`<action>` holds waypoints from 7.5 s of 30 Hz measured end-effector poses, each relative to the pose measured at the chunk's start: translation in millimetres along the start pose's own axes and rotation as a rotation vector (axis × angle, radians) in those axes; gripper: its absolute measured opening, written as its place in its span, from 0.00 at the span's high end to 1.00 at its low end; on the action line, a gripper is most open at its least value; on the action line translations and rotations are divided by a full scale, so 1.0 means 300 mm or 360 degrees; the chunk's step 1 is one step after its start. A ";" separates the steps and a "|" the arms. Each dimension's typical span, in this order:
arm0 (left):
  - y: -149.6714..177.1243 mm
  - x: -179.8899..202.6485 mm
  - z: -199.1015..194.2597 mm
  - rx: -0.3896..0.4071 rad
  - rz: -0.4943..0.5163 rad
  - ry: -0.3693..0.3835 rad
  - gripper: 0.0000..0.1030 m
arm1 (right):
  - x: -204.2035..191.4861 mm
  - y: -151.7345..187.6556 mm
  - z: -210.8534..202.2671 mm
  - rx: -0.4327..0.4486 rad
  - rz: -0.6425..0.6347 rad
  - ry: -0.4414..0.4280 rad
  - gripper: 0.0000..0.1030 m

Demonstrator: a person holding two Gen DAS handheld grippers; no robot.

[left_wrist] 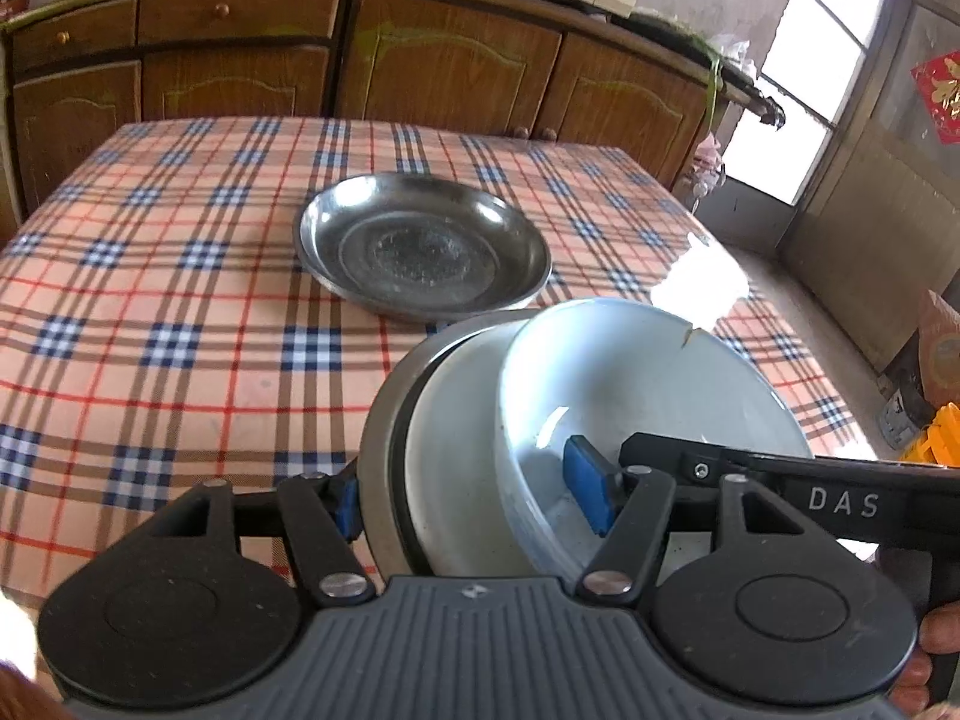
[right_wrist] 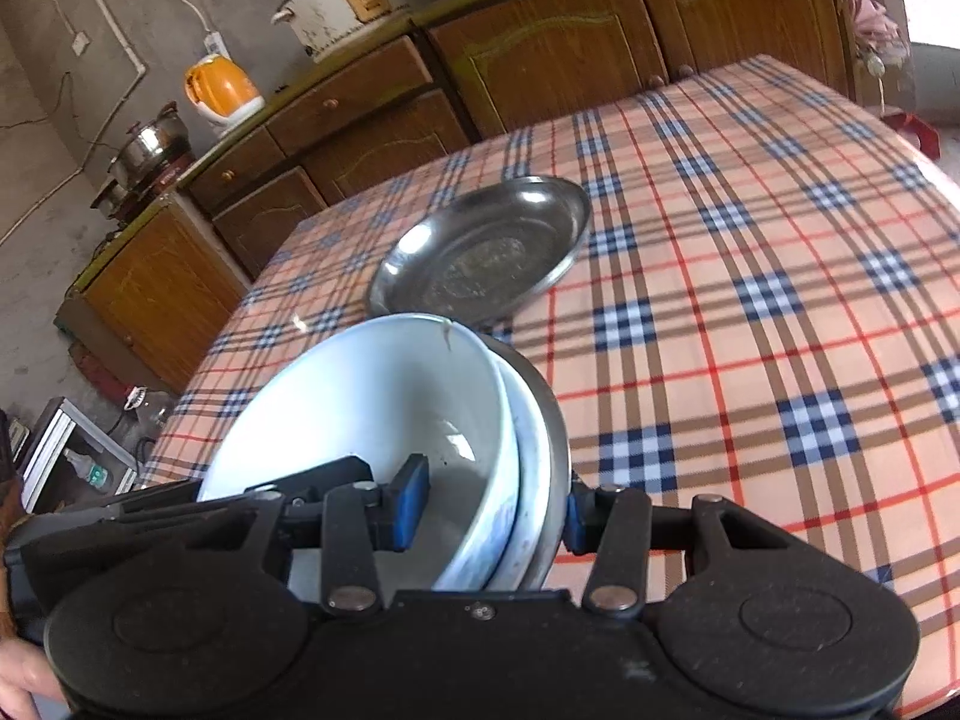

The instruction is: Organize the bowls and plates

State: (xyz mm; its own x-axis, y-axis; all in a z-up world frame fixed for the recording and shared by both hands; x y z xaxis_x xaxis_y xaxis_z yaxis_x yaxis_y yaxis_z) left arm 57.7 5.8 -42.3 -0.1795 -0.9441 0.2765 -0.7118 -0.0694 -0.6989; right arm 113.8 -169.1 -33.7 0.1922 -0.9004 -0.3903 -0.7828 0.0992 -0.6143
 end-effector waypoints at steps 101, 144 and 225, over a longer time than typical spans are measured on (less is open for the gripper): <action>-0.366 -0.027 -0.076 0.0257 0.0043 -0.0041 0.36 | -0.164 -0.396 -0.061 0.0211 -0.0137 -0.0064 0.48; -0.453 -0.127 0.100 0.0211 0.0029 -0.0046 0.36 | -0.121 -0.517 0.157 0.0154 -0.0091 -0.0049 0.48; -0.391 -0.246 0.290 0.0071 0.0037 -0.0334 0.09 | 0.057 -0.469 0.351 0.0207 -0.0168 0.0210 0.24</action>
State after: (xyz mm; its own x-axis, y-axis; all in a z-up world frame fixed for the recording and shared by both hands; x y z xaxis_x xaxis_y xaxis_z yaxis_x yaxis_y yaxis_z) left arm 213.5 55.4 -38.2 -0.0467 -0.9917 0.1201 -0.6777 -0.0569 -0.7331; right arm 289.6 -153.8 -26.2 0.1834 -0.9554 -0.2314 -0.6780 0.0475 -0.7335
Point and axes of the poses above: each gripper's, at about its wrist camera, not at the fingertips, and z roughly the way its jaws point, x to its right, y to its underside, the point moved 4 cm from there along z, roughly the way its jaws point, and after that the axes turned 5 degrees about y, right-handed, at the moved point
